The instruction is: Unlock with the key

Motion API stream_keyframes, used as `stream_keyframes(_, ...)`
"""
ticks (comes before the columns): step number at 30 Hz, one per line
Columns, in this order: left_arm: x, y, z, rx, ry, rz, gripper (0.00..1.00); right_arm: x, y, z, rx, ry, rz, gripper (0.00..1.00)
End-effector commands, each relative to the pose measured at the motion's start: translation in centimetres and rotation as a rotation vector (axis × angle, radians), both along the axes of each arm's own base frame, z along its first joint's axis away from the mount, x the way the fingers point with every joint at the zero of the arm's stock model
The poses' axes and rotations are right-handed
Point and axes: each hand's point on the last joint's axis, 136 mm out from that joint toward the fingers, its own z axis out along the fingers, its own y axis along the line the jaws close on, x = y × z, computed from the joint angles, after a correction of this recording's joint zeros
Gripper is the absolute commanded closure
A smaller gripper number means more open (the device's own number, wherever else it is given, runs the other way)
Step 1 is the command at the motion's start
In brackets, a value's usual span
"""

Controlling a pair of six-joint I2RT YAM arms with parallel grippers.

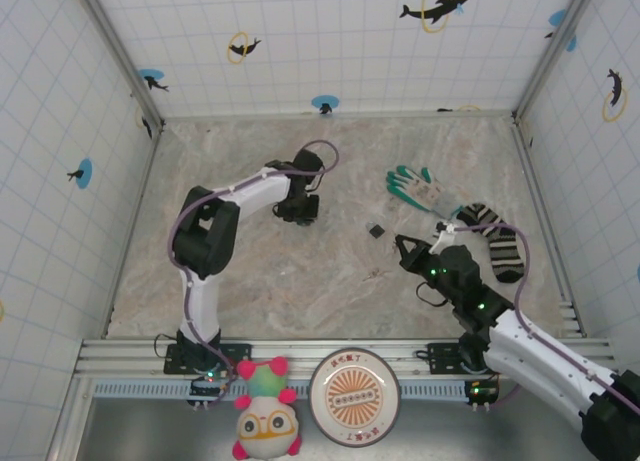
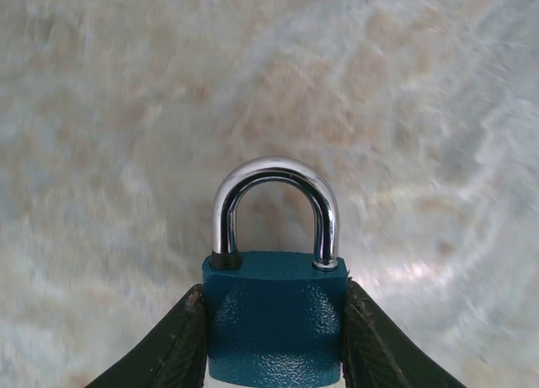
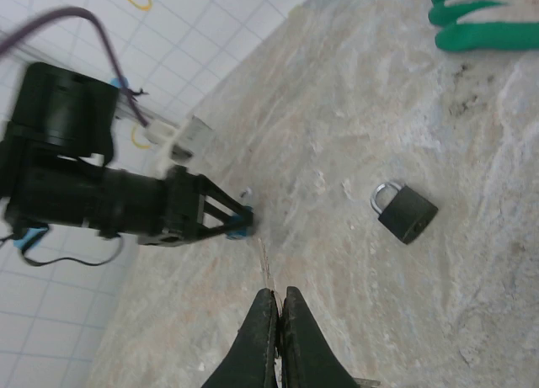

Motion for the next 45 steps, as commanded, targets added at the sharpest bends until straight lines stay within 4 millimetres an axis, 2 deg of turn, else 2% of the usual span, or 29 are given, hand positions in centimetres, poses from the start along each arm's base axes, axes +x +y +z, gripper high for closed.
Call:
stream_keyframes(1, 0.6, -1.7, 4.2, -0.181, -0.081, 0.089, 0.75, 0.4, 1.1, 1.5, 0.013, -0.055, 0.017, 1.0)
stream_keyframes(9, -0.6, -1.5, 9.1, -0.358, -0.165, 0.243, 0.75, 0.5, 3.9, 2.8, -0.014, -0.114, 0.058, 1.0)
stream_keyframes(14, -1.9, -1.1, 10.6, -0.433, -0.181, 0.324, 0.75, 0.7, 5.4, 3.6, -0.007, -0.147, 0.084, 1.0)
stream_keyframes(21, -3.2, -2.1, 12.9, -0.544, -0.178, 0.428, 0.75, 0.6, 7.3, 4.9, -0.016, -0.251, 0.087, 1.0)
stream_keyframes(30, -4.9, -3.6, 14.0, -0.594, -0.156, 0.508, 0.76, 0.4, 9.0, 6.2, -0.06, -0.352, 0.075, 1.0)
stream_keyframes(35, -5.5, -4.3, 14.7, -0.617, -0.163, 0.533, 0.76, 0.3, 9.7, 5.9, -0.03, -0.356, 0.053, 1.0)
stream_keyframes(45, -6.2, -5.2, 14.0, -0.609, -0.141, 0.536, 0.76, 0.5, 11.0, 5.0, 0.042, -0.347, -0.033, 1.0)
